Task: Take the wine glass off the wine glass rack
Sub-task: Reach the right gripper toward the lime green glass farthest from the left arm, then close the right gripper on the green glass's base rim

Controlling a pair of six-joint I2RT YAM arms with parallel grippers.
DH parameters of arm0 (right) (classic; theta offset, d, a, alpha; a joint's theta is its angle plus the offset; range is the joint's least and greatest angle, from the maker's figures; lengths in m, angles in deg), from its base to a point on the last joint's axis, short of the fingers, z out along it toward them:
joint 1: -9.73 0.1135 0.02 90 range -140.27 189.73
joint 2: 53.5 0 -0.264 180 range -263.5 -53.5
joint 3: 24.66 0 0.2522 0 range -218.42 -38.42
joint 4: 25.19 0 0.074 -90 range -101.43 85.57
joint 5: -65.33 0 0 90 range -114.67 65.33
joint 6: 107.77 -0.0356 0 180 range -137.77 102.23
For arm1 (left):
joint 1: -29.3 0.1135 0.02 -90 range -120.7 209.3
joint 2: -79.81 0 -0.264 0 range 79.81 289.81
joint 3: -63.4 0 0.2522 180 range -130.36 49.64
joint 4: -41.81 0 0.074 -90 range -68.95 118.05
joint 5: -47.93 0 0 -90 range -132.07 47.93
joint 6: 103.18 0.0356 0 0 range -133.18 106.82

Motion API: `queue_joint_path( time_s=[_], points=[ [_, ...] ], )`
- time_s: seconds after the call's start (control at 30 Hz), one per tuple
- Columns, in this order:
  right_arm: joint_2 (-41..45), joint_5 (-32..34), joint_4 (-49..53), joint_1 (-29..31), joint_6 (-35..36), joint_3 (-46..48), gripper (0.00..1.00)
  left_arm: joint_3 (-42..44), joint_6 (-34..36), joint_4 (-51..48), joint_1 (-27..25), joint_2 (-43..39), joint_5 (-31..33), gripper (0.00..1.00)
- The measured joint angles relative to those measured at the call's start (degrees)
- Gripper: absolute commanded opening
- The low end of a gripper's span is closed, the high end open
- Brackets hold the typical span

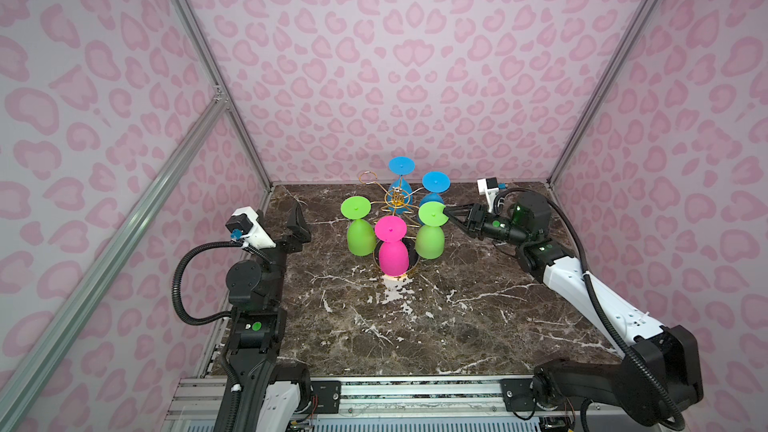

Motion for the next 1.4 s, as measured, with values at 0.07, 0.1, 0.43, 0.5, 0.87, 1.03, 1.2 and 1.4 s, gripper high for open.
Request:
queue_joint_path(
  time_s=[0.07,0.1,0.43,0.5,0.87,1.03,1.2,1.4],
  points=[
    [-1.1,-0.7,-0.9,0.1,-0.8,-0.7,0.33,0.0,0.0,0.0,0.0,0.0,0.0,0.96],
    [-1.5,-1.1,-1.7,0.2,-1.0,-0.8,0.31,0.0,0.0,-0.1,0.0,0.0,0.0,0.96],
    [-3.5,-2.4,-5.2,0.6,-4.0,-1.0,0.15,0.0,0.0,-0.3,0.0,0.0,0.2,0.96],
    [-3.5,-2.6,-5.2,0.6,-4.5,-1.0,0.13,0.0,0.0,-0.3,0.0,0.0,0.2,0.96],
    [-3.6,-2.9,-6.5,0.6,-6.7,-1.3,0.04,0.0,-0.1,-0.3,0.1,0.0,0.4,0.96],
    [-3.3,-2.8,-6.6,0.3,-7.8,-1.3,0.02,0.0,-0.4,-0.4,0.0,0.0,0.4,0.96],
    [-3.1,-2.8,-8.1,0.0,-10.1,-1.2,0.0,0.0,-0.5,-0.4,0.0,-0.2,0.4,0.96],
    [-3.1,-2.8,-9.4,0.0,-12.2,-1.2,0.0,0.0,-0.5,-0.4,0.0,-0.6,0.6,0.96]
  ],
)
